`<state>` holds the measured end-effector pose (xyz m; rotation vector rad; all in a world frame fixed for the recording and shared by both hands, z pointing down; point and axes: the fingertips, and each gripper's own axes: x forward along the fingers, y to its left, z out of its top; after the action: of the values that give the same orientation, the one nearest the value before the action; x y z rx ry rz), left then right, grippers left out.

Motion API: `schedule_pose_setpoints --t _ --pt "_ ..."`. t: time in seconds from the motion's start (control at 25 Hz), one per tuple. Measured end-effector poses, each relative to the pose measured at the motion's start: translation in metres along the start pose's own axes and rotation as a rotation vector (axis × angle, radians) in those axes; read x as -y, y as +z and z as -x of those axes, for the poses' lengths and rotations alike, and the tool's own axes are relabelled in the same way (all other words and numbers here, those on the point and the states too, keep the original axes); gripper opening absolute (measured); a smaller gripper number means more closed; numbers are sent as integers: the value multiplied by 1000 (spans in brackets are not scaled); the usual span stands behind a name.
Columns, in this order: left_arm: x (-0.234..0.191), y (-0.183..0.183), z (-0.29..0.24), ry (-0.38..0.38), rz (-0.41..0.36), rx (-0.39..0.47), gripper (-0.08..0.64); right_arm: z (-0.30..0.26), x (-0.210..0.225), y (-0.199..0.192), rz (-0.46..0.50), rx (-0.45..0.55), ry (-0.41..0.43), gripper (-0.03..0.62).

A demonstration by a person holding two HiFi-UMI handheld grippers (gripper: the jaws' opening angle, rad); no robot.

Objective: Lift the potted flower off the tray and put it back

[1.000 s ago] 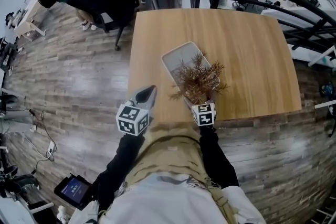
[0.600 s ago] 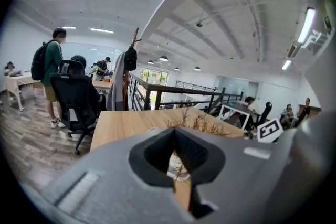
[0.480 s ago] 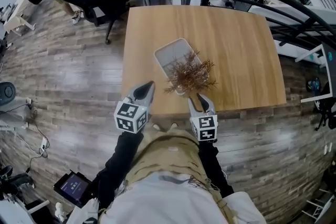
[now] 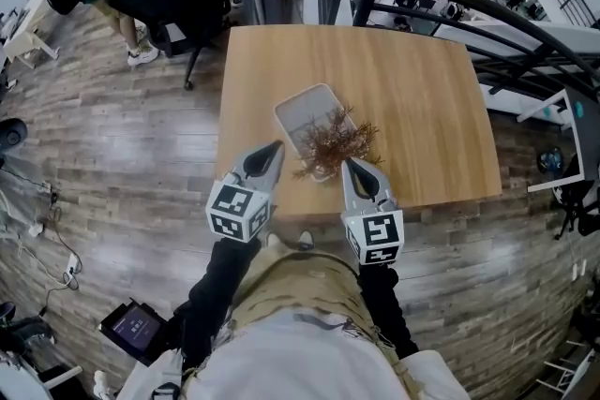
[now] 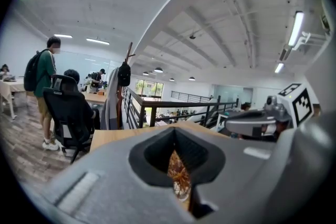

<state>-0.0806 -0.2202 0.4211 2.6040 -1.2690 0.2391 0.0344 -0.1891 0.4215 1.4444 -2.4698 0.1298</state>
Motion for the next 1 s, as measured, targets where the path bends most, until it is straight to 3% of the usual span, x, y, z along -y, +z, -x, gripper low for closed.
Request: schedule_pose_setpoints --t 0.44,1.0 --pt "-3 20 2 9 -67 25 0 -4 1 39 13 108 -14 5" --pt "-1 35 -11 -1 -80 51 0 -6 17 49 8 137 -32 5"
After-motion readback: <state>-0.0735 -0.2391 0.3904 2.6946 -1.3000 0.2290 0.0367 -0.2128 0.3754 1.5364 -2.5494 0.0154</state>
